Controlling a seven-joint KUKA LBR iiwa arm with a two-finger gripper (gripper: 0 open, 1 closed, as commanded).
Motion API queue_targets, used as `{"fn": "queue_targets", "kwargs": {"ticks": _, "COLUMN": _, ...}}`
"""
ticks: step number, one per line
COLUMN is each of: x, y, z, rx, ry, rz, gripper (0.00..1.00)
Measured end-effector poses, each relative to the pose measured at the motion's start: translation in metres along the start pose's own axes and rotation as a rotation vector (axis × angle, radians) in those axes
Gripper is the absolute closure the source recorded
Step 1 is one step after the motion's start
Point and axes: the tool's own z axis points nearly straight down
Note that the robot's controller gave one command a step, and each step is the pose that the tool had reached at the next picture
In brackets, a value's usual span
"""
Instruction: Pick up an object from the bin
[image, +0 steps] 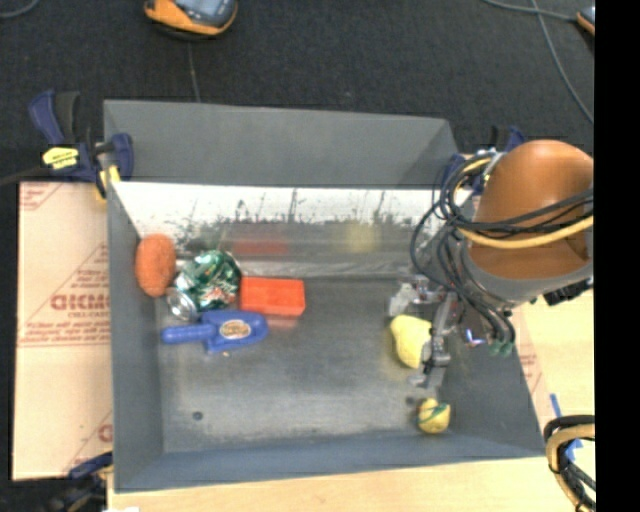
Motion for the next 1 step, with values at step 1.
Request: {"fn": "queue_targets", "kwargs": {"ticks": 1, "x": -0.0016, "y": 0.0001, "z": -0.0042, "rx": 0.001, "ry": -0.008, "rz": -0.002, "gripper": 0.0}}
